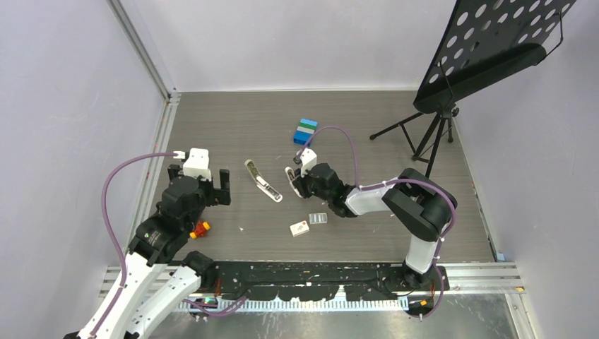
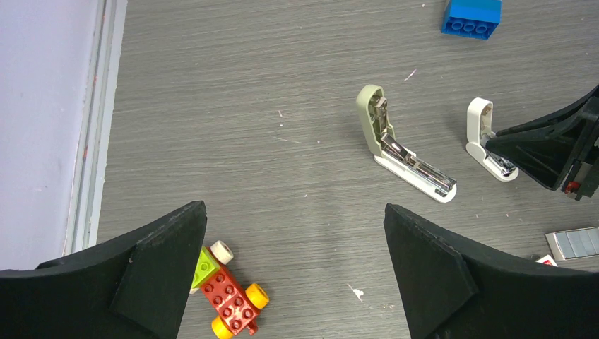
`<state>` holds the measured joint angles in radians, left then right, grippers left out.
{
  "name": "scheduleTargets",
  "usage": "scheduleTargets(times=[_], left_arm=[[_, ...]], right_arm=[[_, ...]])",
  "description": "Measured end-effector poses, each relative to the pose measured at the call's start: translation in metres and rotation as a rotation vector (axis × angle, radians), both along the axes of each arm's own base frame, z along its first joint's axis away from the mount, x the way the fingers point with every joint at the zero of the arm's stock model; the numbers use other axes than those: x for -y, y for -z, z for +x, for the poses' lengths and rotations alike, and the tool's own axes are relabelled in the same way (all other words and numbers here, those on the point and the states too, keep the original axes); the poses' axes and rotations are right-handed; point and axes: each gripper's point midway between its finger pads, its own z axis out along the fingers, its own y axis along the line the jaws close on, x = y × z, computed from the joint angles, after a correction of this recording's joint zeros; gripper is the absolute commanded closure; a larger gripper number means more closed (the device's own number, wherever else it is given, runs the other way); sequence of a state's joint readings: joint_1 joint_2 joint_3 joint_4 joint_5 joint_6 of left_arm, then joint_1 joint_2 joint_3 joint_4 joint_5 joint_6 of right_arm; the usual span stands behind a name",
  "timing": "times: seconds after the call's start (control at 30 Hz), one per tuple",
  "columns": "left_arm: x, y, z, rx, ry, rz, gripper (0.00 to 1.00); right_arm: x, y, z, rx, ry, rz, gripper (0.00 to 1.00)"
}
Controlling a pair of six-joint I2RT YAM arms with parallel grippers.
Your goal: Load the staples into the stapler
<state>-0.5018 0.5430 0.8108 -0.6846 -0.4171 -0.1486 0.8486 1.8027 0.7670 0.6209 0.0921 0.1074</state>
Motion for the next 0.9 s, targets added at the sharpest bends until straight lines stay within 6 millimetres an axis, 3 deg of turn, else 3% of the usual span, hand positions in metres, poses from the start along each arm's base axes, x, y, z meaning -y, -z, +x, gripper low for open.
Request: scheduleTargets(times=[0.9], left_arm=[[-0.0007,-0.0017,-0.0010,0.008,-0.001,-0.004,0.01]], right_arm=[[0.0032,0.0070,-0.0040,-0.027,-0.017,-0.050,0.90]])
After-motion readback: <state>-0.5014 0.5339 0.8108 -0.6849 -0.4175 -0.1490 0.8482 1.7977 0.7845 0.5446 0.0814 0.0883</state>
